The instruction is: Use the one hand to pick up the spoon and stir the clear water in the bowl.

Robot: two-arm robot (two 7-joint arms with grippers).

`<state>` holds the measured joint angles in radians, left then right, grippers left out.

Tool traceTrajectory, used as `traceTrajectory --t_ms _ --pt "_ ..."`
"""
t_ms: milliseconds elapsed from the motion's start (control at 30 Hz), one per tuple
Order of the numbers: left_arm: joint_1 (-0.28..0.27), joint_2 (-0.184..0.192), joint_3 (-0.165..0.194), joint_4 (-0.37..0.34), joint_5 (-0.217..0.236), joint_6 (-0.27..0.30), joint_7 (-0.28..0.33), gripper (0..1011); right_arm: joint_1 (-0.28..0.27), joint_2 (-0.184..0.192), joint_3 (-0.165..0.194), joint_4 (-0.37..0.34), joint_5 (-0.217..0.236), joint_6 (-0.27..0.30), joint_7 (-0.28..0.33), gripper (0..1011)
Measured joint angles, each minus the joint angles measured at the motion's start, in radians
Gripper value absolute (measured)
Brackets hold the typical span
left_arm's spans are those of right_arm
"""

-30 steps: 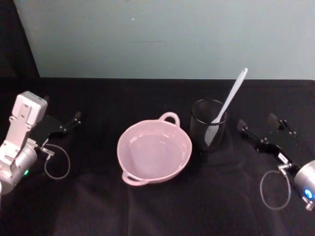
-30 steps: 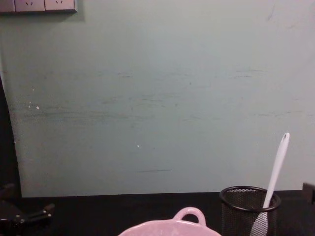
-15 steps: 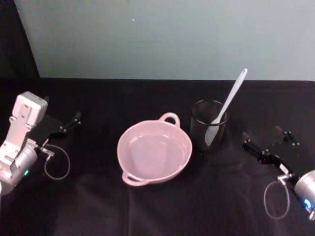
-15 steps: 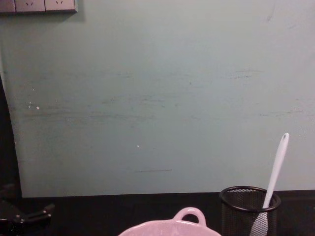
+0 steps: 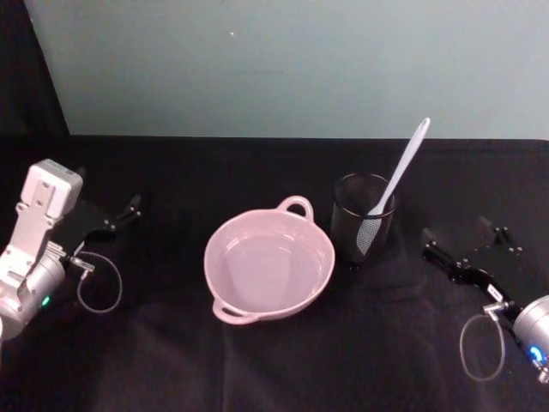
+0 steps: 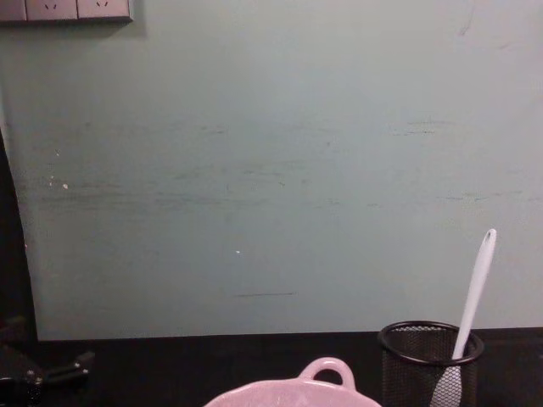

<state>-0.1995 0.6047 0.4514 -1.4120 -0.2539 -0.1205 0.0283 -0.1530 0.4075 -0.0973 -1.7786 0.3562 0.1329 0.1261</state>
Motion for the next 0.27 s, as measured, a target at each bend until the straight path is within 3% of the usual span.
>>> traceTrajectory --t_ms 267 --pt "0.000 0.000 0.000 0.000 0.000 0.000 0.000 1011 0.001 0.001 -0.001 0.000 0.000 0.000 0.000 1003"
